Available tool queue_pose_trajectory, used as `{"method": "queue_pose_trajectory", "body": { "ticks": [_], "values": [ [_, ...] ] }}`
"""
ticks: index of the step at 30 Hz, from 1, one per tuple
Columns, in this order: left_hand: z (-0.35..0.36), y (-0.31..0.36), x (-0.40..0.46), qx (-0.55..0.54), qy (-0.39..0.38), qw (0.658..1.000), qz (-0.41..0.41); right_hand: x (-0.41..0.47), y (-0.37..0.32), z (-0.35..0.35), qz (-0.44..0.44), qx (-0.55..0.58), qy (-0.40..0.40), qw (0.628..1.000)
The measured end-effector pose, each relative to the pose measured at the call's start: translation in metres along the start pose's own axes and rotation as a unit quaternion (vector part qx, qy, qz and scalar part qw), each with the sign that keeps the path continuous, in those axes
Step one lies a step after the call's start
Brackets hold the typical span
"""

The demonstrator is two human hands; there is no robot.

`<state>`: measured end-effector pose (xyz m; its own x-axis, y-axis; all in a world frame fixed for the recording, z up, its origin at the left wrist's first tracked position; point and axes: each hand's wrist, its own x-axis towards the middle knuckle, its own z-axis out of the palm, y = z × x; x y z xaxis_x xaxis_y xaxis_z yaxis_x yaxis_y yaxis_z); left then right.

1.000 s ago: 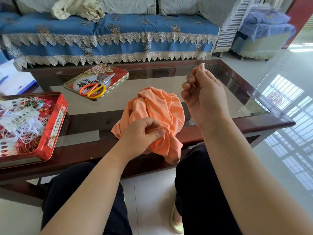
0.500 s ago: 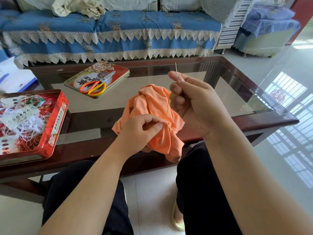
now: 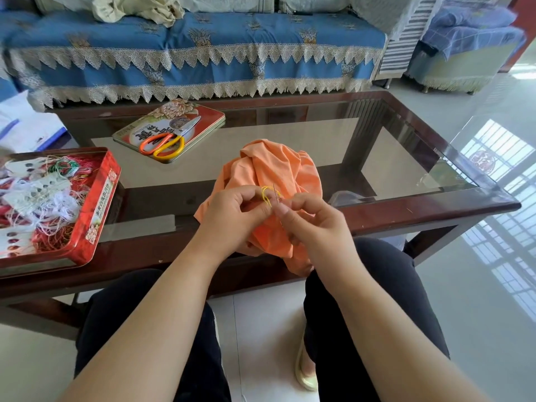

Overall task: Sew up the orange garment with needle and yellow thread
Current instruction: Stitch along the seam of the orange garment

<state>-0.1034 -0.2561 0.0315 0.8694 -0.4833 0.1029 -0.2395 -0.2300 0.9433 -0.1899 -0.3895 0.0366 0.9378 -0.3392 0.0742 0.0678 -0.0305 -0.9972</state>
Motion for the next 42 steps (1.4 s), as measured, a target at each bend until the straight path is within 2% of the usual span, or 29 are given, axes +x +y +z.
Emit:
{"method": "queue_pose_trajectory", "body": {
  "ticks": [2,6,14,23,35,42],
  "values": [
    [0.001,-0.001,0.001,-0.001,0.022,1.0,0.0,-0.004,0.005,0.001,-0.021,-0.03,0.015,0.999],
    [0.002,-0.002,0.003,-0.011,0.047,0.999,-0.01,-0.008,0.006,0.004,0.035,0.042,0.007,0.998],
    [0.003,-0.002,0.002,-0.007,0.051,0.998,-0.023,-0.006,0.01,0.007,0.062,0.06,0.037,0.996],
    [0.004,0.001,0.001,-0.016,0.057,0.998,-0.013,-0.003,0.015,0.006,0.08,0.046,0.004,0.996],
    [0.004,0.002,0.001,-0.009,0.065,0.998,0.005,-0.001,0.022,0.005,0.098,0.026,0.003,0.995],
    [0.005,-0.003,0.0,0.082,0.057,0.993,0.065,0.0,0.023,0.004,0.103,0.026,0.009,0.994]
  ]
}}
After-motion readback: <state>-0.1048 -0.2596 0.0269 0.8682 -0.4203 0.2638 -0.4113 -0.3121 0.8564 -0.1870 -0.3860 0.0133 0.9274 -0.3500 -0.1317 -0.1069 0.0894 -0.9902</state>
